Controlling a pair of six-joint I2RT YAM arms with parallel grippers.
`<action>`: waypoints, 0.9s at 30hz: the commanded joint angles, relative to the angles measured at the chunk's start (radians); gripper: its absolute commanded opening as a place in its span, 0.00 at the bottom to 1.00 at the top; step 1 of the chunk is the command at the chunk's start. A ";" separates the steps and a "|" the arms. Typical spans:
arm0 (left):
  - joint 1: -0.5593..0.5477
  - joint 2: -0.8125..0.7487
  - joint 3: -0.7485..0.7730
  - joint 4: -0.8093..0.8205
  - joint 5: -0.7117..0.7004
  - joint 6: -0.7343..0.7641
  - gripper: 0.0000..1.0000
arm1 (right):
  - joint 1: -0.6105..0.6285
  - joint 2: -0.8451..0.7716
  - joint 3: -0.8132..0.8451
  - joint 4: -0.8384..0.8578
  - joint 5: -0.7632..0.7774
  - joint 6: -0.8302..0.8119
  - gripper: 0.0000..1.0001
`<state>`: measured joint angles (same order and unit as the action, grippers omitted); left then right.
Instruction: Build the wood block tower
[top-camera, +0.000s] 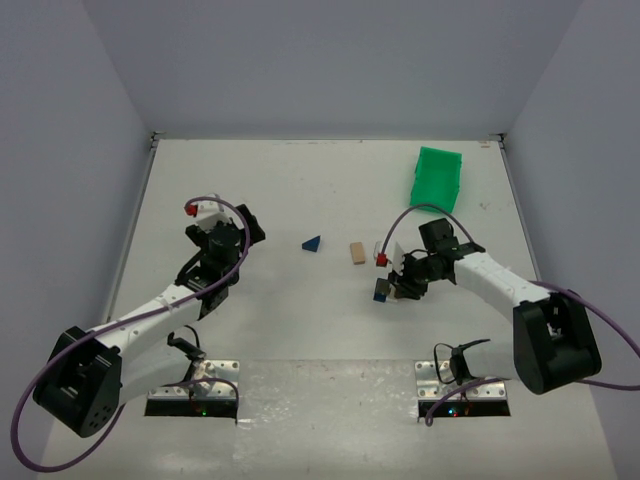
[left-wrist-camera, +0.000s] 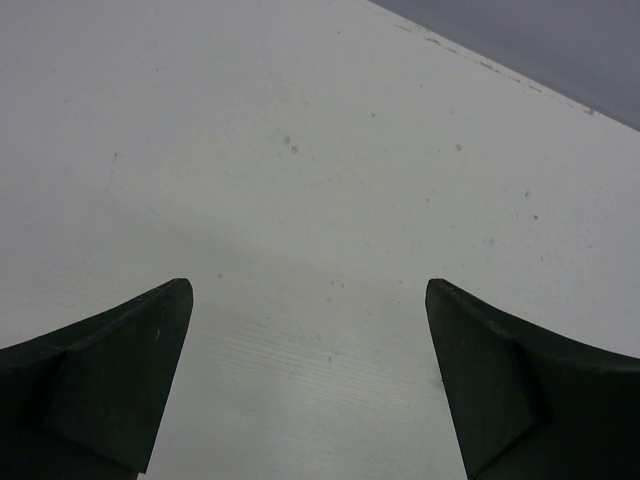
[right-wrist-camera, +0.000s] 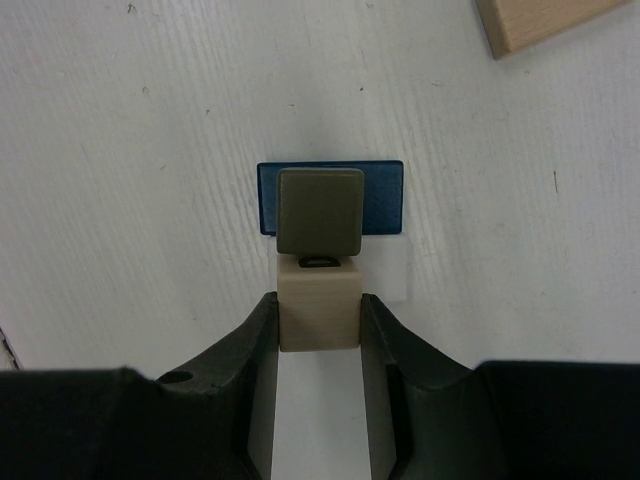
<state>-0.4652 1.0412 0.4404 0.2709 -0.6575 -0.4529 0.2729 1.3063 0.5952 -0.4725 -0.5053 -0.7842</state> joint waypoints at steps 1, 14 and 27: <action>0.010 -0.001 0.021 0.051 0.006 0.002 1.00 | 0.008 0.010 0.034 0.029 -0.004 0.009 0.29; 0.010 0.006 0.021 0.050 0.007 0.002 1.00 | 0.014 0.012 0.034 0.034 -0.005 0.010 0.30; 0.010 0.018 0.027 0.046 0.016 0.002 1.00 | 0.019 0.028 0.040 0.036 0.006 0.012 0.32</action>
<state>-0.4652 1.0565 0.4404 0.2729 -0.6426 -0.4530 0.2846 1.3249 0.6061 -0.4511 -0.5007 -0.7789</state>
